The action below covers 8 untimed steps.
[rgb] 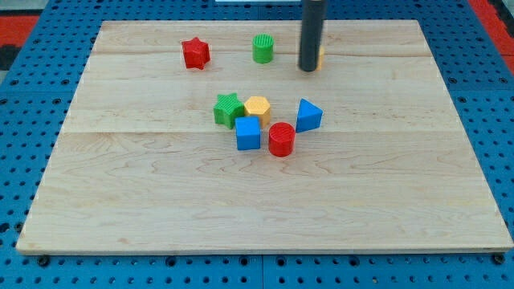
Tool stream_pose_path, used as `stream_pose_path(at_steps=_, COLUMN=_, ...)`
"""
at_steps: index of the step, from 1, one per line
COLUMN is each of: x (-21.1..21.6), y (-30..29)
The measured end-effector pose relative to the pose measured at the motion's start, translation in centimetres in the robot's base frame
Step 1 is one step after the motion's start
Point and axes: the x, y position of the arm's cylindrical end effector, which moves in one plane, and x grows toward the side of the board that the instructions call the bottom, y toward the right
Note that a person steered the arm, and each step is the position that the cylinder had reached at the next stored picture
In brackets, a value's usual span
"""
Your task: Form a horizontal line out of the red star green circle and the yellow heart
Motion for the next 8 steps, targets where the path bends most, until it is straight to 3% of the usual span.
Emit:
stream_pose_path(at_steps=1, x=-2.1, y=4.3)
stream_pose_path(at_steps=2, x=0.4, y=4.4)
stream_pose_path(at_steps=3, x=7.3, y=5.9)
stream_pose_path(at_steps=4, x=7.4, y=2.7)
stream_pose_path(at_steps=6, x=7.8, y=3.6)
stream_pose_path(at_steps=7, x=11.6, y=1.7)
stream_pose_path(at_steps=8, x=12.3, y=-2.6)
